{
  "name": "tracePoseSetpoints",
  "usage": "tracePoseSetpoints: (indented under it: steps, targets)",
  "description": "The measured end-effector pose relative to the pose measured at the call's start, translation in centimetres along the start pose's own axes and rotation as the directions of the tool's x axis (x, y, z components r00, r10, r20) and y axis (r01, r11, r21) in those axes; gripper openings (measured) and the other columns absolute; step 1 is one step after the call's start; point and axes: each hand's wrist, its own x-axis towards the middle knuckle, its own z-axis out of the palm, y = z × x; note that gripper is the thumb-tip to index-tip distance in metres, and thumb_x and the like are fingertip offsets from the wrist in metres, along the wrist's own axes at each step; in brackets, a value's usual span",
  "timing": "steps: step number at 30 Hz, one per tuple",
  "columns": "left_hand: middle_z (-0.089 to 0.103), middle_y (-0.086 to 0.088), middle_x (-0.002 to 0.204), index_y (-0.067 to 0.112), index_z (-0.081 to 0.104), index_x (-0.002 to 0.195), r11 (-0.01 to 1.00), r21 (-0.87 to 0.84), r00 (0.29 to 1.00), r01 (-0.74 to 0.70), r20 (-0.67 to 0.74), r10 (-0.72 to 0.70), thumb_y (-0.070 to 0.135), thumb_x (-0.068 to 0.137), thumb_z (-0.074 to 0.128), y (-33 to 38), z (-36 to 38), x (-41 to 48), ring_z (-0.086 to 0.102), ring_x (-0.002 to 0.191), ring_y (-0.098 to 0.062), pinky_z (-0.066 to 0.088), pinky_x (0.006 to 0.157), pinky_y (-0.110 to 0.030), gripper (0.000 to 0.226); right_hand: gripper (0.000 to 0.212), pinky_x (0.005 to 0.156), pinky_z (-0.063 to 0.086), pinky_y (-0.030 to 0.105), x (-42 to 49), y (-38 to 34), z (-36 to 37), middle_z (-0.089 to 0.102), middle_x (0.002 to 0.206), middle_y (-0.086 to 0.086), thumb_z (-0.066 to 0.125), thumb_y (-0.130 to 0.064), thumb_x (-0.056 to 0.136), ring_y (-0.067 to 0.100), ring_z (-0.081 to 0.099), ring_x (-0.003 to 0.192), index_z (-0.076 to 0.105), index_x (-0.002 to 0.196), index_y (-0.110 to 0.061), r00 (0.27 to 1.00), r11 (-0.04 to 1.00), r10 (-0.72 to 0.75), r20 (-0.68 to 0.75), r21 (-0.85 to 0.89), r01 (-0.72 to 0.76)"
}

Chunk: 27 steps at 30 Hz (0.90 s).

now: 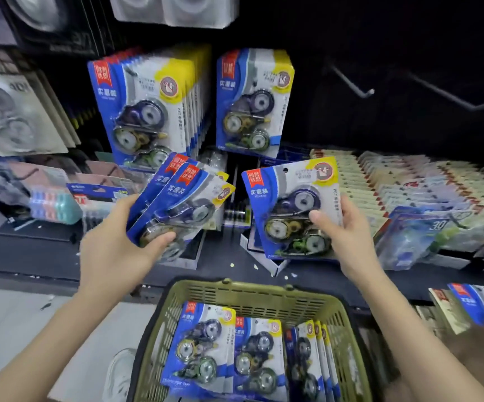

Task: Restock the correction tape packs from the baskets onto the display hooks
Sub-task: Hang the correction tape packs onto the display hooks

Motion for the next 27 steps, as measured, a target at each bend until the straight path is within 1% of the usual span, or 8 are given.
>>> tracePoseSetpoints:
  steps: [2, 4, 8, 11, 15, 22, 25, 27]
  targets:
    - [0.057, 0.041, 0.091, 0.048, 0.05, 0.115, 0.99, -0.11, 0.991, -0.093, -0.107, 0.081, 0.035, 0.066, 0.091, 0.5, -1.2, 1.1, 0.06, 0.093, 0.013, 0.041, 0.079, -0.011, 0.066, 0.03, 0.081, 0.051, 0.022, 1.2, -2.2, 0.2, 0.071, 0.107, -0.012, 0.065, -0.021, 0.084, 0.008, 0.066, 0.101, 0.063, 0.113, -0.028, 0.995, 0.996, -0.083, -0.049, 0.041, 0.085]
    - [0.052, 0.05, 0.1, 0.056, 0.041, 0.109, 0.973, -0.186, 0.972, -0.139, -0.216, 0.098, 0.051, 0.065, 0.08, 0.8, -2.2, 2.3, 0.052, 0.093, 0.023, 0.038, 0.082, -0.001, 0.059, 0.03, 0.081, 0.053, 0.028, 2.4, -4.2, 0.6, 0.071, 0.106, -0.009, 0.065, -0.022, 0.082, 0.01, 0.067, 0.099, 0.062, 0.113, -0.024, 0.987, 0.988, -0.141, -0.075, 0.053, 0.145]
    - [0.056, 0.028, 0.109, 0.042, 0.044, 0.115, 0.913, -0.366, 0.924, -0.182, -0.381, 0.032, 0.048, 0.07, 0.076, 1.1, -2.6, 5.1, 0.057, 0.102, 0.005, 0.048, 0.093, -0.022, 0.055, 0.026, 0.088, 0.055, 0.039, 4.7, -6.9, 2.1, 0.07, 0.107, -0.004, 0.067, -0.024, 0.083, 0.016, 0.067, 0.102, 0.061, 0.106, -0.032, 0.97, 0.974, -0.223, -0.098, 0.016, 0.225]
    - [0.057, 0.016, 0.112, 0.038, 0.043, 0.109, 0.871, -0.444, 0.913, -0.212, -0.407, 0.015, 0.028, 0.075, 0.081, 1.8, -2.6, 7.7, 0.06, 0.101, 0.0, 0.048, 0.09, -0.018, 0.052, 0.024, 0.089, 0.055, 0.043, 6.6, -7.7, 3.2, 0.069, 0.11, 0.003, 0.068, -0.024, 0.083, 0.021, 0.067, 0.103, 0.061, 0.104, -0.031, 0.97, 0.975, -0.221, -0.097, 0.005, 0.223]
    - [0.057, 0.018, 0.11, 0.04, 0.043, 0.106, 0.842, -0.496, 0.903, -0.212, -0.428, -0.025, 0.019, 0.078, 0.081, 2.0, -2.2, 9.9, 0.06, 0.098, 0.002, 0.047, 0.087, -0.015, 0.052, 0.022, 0.079, 0.058, 0.03, 8.4, -7.7, 4.1, 0.07, 0.11, 0.006, 0.068, -0.012, 0.09, 0.023, 0.068, 0.102, 0.06, 0.102, -0.029, 0.984, 0.986, -0.158, -0.088, 0.03, 0.161]
    - [0.059, 0.011, 0.112, 0.034, 0.042, 0.108, 0.801, -0.57, 0.885, -0.18, -0.45, -0.121, 0.012, 0.08, 0.08, 1.7, -1.2, 11.0, 0.058, 0.092, 0.013, 0.046, 0.084, -0.011, 0.052, 0.019, 0.092, 0.054, 0.048, 9.9, -5.8, 5.2, 0.071, 0.106, -0.001, 0.068, -0.015, 0.09, 0.016, 0.068, 0.1, 0.062, 0.1, -0.03, 0.987, 0.996, -0.072, -0.146, 0.04, 0.078]
    - [0.061, 0.01, 0.114, 0.035, 0.045, 0.11, 0.769, -0.616, 0.888, -0.171, -0.435, -0.151, 0.014, 0.08, 0.081, 1.4, -1.1, 11.4, 0.061, 0.097, 0.006, 0.048, 0.086, -0.015, 0.051, 0.018, 0.095, 0.053, 0.049, 11.7, -4.3, 6.0, 0.07, 0.112, -0.003, 0.065, -0.021, 0.094, 0.015, 0.067, 0.105, 0.06, 0.11, -0.028, 0.991, 0.998, -0.015, -0.133, 0.05, 0.022]
    - [0.062, 0.009, 0.115, 0.035, 0.046, 0.11, 0.755, -0.637, 0.893, -0.158, -0.419, -0.167, 0.016, 0.079, 0.081, 1.1, -1.0, 11.7, 0.063, 0.1, 0.0, 0.05, 0.087, -0.018, 0.051, 0.028, 0.098, 0.052, 0.047, 13.2, -3.2, 6.9, 0.067, 0.119, -0.006, 0.061, -0.025, 0.096, 0.013, 0.064, 0.11, 0.057, 0.125, -0.026, 0.991, 1.0, 0.002, -0.137, 0.007, -0.001]
